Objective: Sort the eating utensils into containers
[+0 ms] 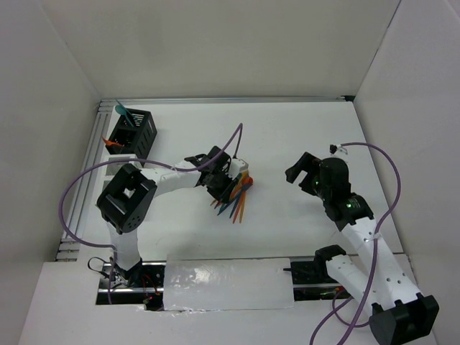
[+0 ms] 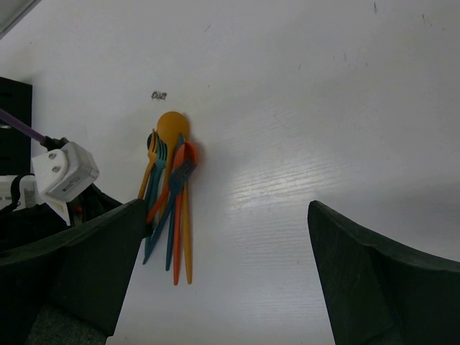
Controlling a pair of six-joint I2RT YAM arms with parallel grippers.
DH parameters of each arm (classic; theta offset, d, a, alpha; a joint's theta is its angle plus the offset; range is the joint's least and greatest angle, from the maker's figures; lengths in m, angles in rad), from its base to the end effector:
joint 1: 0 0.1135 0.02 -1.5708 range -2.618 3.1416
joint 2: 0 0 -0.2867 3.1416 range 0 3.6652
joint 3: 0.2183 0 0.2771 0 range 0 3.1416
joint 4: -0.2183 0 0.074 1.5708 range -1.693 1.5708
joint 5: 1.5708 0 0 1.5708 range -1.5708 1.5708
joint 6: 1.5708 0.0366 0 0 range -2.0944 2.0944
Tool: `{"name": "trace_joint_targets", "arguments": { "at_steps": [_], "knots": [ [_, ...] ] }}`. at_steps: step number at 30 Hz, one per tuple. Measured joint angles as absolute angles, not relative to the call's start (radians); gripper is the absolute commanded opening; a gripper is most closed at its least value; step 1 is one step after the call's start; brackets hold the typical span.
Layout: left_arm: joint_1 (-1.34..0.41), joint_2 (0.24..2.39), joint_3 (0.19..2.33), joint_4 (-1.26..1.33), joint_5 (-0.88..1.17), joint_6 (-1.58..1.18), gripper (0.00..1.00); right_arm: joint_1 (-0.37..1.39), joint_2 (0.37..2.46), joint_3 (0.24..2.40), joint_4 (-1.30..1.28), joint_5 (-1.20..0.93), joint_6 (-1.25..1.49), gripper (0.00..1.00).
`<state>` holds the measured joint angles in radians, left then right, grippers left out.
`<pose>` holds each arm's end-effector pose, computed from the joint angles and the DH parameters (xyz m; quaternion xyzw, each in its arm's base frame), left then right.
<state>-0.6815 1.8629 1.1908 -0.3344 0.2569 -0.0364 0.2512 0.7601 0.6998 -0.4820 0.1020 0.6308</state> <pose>0.3127 -0.2656 0.1741 0.3358 0.8921 -0.2122 0.2153 0.1757 0.0412 0.2977 0.1887 0.8492 0.1695 0.4632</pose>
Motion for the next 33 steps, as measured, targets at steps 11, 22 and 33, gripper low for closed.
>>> {"name": "trace_joint_targets", "arguments": {
  "at_steps": [11, 22, 33],
  "knots": [
    [-0.68, 1.873, 1.191, -0.332, 0.23, -0.034, 0.0, 0.251, 0.735, 0.699, -0.483, 0.102, 0.631, 1.0],
    [-0.622, 1.758, 1.191, -0.388, 0.295, -0.068, 0.0, 0.251, 0.803, 0.699, -0.414, -0.002, 0.605, 1.0],
    [-0.501, 1.5, 1.084, -0.305, 0.481, -0.1, 0.0, 0.253, 0.992, 0.723, -0.27, -0.147, 0.604, 0.99]
  ]
}}
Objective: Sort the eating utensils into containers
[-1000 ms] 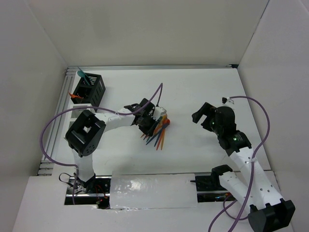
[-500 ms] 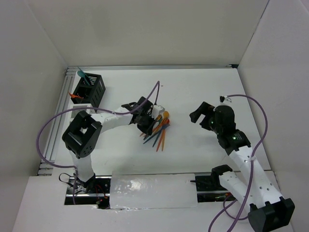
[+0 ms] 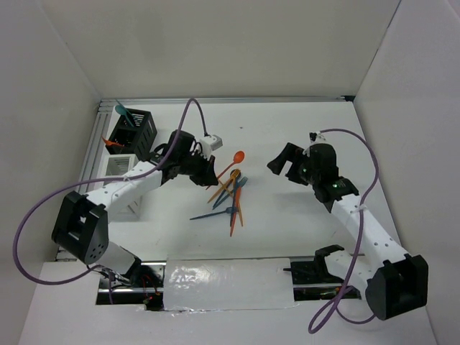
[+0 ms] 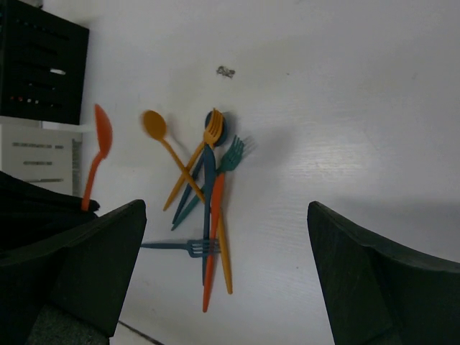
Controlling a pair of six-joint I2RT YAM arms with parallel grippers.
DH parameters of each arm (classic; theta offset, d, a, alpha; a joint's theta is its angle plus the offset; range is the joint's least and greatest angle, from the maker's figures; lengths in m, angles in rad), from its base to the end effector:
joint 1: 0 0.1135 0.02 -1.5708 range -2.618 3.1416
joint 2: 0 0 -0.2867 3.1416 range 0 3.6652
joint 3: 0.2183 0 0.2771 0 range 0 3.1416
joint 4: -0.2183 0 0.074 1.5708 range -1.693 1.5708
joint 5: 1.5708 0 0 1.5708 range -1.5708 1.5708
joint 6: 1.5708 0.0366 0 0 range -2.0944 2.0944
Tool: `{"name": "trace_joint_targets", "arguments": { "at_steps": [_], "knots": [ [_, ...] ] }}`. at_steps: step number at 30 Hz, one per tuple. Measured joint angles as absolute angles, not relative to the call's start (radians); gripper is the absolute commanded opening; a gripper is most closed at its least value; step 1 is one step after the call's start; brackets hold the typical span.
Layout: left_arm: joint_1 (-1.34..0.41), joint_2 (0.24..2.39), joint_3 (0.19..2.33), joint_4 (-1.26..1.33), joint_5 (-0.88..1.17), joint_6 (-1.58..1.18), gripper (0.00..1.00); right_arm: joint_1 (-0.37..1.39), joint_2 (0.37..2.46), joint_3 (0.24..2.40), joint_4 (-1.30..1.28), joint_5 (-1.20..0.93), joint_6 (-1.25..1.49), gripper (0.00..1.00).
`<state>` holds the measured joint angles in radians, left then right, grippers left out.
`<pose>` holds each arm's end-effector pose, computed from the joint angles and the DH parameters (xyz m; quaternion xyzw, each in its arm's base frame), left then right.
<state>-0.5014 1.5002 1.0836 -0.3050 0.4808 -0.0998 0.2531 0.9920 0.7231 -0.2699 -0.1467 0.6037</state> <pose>0.3000 -0.1837 0.2746 0.2726 0.8477 -0.3257 0.3179 0.2257 0.0639 0.2829 0.1157 0.8605 0.2624 0.4211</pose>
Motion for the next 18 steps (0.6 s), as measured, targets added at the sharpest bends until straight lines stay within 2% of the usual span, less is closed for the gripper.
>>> {"name": "trace_joint_targets", "arguments": {
  "at_steps": [7, 12, 15, 18],
  "knots": [
    [-0.477, 1.405, 0.965, -0.208, 0.586, -0.139, 0.0, 0.28, 1.125, 0.828, -0.128, -0.279, 0.566, 0.99],
    [-0.475, 1.357, 0.926, -0.141, 0.624, -0.16, 0.0, 0.346, 1.245, 0.934, -0.087, -0.317, 0.548, 0.95],
    [-0.484, 1.358, 0.926, -0.125, 0.63, -0.16, 0.0, 0.401, 1.307, 0.983, -0.086, -0.315, 0.53, 0.92],
    [-0.497, 1.359, 0.926, -0.123, 0.63, -0.159, 0.0, 0.445, 1.345, 0.998, -0.091, -0.299, 0.515, 0.82]
  ]
}}
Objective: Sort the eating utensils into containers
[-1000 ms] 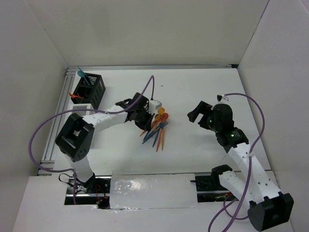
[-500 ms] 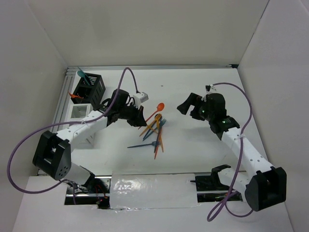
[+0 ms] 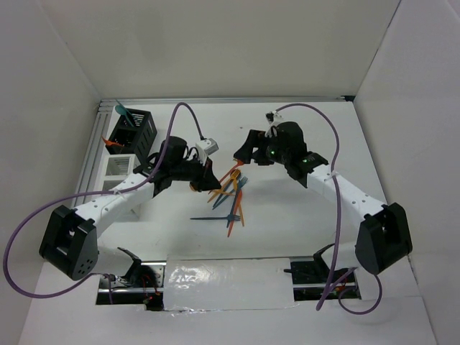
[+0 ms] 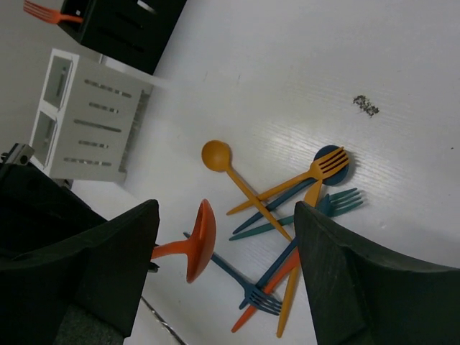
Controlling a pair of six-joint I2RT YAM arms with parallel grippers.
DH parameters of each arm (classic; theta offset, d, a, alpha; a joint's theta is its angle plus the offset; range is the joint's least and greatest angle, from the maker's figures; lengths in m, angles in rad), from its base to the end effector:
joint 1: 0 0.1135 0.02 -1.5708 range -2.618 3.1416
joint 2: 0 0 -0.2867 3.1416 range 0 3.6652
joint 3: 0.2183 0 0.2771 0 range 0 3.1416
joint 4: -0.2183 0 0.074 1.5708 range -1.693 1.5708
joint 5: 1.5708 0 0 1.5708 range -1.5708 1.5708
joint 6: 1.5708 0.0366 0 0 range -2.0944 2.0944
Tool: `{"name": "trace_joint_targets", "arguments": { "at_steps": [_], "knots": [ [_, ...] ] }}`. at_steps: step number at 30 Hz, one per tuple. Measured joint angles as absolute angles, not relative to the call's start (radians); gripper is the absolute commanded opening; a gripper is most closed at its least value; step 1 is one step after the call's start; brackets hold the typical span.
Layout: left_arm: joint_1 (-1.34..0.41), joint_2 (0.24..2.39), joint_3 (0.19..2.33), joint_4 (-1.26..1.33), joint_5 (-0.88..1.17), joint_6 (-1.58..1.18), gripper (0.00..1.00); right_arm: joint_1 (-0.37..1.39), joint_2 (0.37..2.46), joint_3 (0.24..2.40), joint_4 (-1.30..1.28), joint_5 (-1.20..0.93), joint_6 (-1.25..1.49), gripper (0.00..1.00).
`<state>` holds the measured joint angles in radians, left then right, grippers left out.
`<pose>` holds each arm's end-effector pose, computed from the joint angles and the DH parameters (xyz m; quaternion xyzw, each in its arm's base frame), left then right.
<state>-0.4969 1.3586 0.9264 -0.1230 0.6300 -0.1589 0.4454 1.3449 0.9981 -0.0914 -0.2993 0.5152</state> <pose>0.2696 -0.1707 0.2804 0.2883 0.7936 -0.4052 0.3505 0.2925 0.1516 0.3112 -0.0508 0.8367 0.3567 0.4124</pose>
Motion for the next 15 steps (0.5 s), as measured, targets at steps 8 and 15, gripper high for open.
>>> {"name": "trace_joint_targets", "arguments": {
  "at_steps": [8, 15],
  "knots": [
    [-0.503, 1.359, 0.926, -0.118, 0.618, -0.139, 0.0, 0.482, 1.374, 1.042, -0.12, -0.235, 0.478, 0.27],
    [-0.498, 1.359, 0.926, -0.119, 0.603, -0.129, 0.04, 0.502, 1.419, 1.116, -0.147, -0.218, 0.442, 0.0]
  ]
}}
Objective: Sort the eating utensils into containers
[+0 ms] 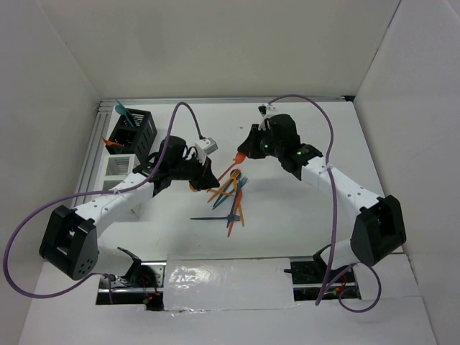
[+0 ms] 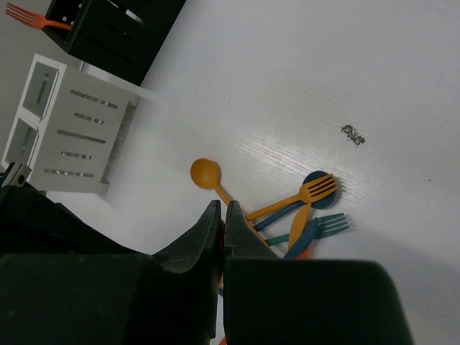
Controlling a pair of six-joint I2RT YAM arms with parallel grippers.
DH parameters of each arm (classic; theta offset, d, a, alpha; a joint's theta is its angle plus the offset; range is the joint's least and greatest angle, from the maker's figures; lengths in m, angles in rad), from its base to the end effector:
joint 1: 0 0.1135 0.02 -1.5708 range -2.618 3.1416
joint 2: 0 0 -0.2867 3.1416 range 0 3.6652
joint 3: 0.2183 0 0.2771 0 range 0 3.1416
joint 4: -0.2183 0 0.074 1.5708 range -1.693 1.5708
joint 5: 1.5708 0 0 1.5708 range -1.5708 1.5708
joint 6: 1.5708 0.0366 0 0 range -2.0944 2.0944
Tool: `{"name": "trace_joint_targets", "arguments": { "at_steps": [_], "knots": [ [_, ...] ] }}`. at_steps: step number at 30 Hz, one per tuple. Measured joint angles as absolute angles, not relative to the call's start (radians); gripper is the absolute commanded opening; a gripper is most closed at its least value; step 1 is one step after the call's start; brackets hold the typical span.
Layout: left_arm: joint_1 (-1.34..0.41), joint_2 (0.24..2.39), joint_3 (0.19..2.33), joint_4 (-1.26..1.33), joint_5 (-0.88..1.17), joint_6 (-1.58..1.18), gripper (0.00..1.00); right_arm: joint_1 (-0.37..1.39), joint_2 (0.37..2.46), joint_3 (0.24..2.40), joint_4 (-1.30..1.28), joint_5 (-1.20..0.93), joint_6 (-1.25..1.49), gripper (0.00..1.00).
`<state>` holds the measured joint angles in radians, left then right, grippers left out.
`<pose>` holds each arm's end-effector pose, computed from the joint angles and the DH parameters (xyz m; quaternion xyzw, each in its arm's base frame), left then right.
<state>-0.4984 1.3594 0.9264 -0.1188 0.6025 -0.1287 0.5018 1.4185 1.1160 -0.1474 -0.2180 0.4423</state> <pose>0.2705 -0.1708 0.2802 0.2955 0.7929 -0.3901 0.3632 0.3043 0.1760 0.3259 -0.0828 0.8399 0.3223 0.4287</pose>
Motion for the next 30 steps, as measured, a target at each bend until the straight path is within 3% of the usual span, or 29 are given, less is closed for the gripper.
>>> {"name": "trace_joint_targets", "arguments": {
  "at_steps": [2, 3, 6, 10, 18, 25, 30],
  "knots": [
    [-0.496, 1.359, 0.926, -0.123, 0.599, -0.128, 0.12, 0.509, 1.43, 1.129, -0.152, -0.213, 0.428, 0.0],
    [-0.495, 1.359, 0.926, -0.126, 0.598, -0.127, 0.24, 0.516, 1.435, 1.135, -0.152, -0.209, 0.421, 0.0],
    [-0.493, 1.359, 0.926, -0.129, 0.602, -0.108, 0.5, 0.534, 1.444, 1.152, -0.158, -0.196, 0.401, 0.0],
    [-0.495, 1.36, 0.928, -0.131, 0.622, -0.102, 0.62, 0.576, 1.453, 1.182, -0.176, -0.182, 0.378, 0.0],
    [-0.496, 1.419, 1.017, -0.149, 0.63, -0.078, 0.61, 0.669, 1.469, 1.264, -0.231, -0.086, 0.313, 0.0],
    [-0.496, 1.454, 1.073, -0.158, 0.63, -0.051, 0.52, 0.757, 1.477, 1.285, -0.295, 0.061, 0.271, 0.0],
    [-0.496, 1.456, 1.079, -0.165, 0.633, -0.046, 0.34, 0.809, 1.477, 1.299, -0.325, 0.185, 0.253, 0.0]
  ]
}}
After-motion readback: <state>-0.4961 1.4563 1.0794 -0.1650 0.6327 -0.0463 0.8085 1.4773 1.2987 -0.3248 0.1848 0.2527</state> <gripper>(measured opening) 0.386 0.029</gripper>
